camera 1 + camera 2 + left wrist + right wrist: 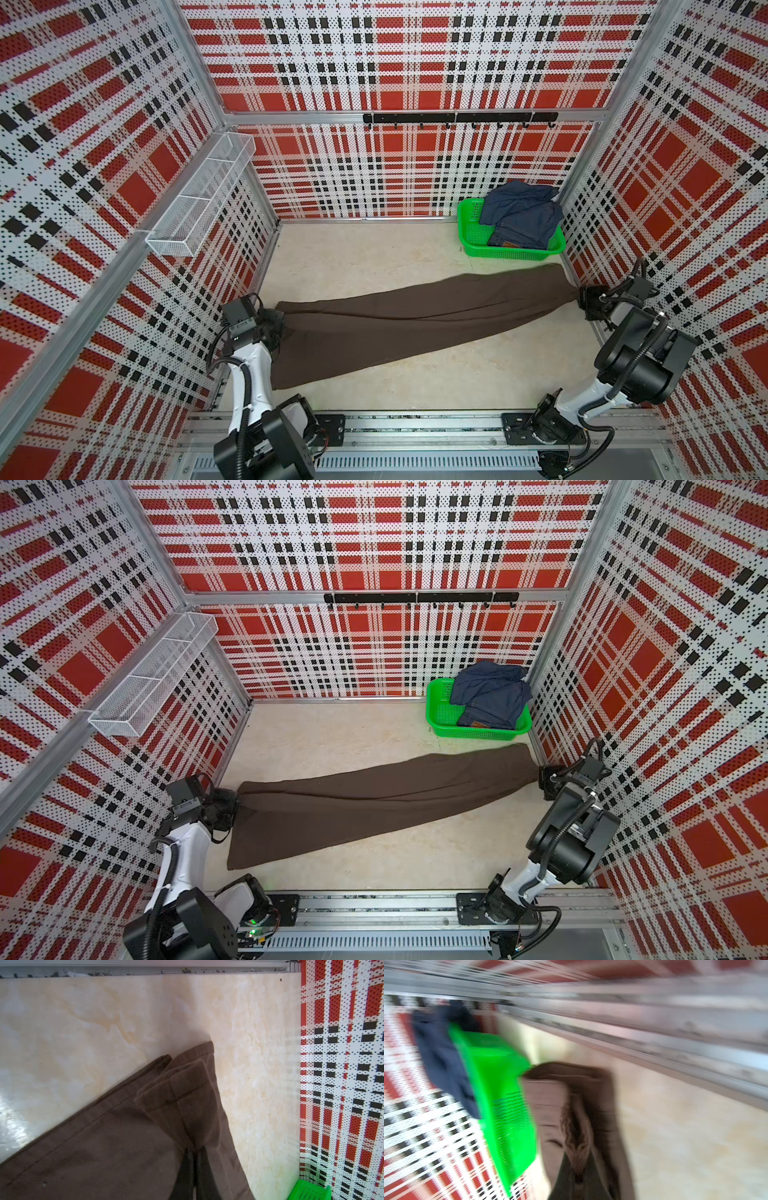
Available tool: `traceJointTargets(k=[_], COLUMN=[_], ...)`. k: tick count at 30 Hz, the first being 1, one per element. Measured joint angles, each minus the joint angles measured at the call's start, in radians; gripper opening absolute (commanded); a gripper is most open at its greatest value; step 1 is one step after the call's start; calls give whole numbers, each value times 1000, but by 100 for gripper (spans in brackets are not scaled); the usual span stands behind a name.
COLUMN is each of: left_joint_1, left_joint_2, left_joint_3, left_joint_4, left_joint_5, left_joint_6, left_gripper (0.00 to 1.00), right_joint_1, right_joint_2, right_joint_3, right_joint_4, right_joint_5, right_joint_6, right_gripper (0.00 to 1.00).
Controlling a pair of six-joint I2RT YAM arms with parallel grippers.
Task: Fold and stack the trousers
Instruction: Fold the trousers at the center of the table.
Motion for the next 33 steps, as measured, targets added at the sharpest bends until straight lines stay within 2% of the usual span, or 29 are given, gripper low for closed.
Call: traceJointTargets(k=[7,11,17,21,24,33], left_joint_1=[-38,-77,-149,-161,-147,-63], left_joint_2=[107,205,374,380,340,232], left_joint_3=[126,214,441,506,437,13], left_joint_4=[63,103,146,198,245,258], left_joint_5=[4,3,-4,-16,-23,-19], left_joint_6=[-37,-68,-108,-116,-118,-100], left_gripper=[0,0,0,0,0,0], right_joint_1=[48,85,150,161,158,80], right_joint_2=[3,77,195,211,211,211], right_joint_3=[183,277,465,511,460,120], right_joint_4=[-28,-49,-47,-18,29,108], right_joint_5=[-33,-32,-41,-55,-56,-56], right_joint_6=[51,82,147,155,145,102], right_gripper=[0,0,0,0,0,0])
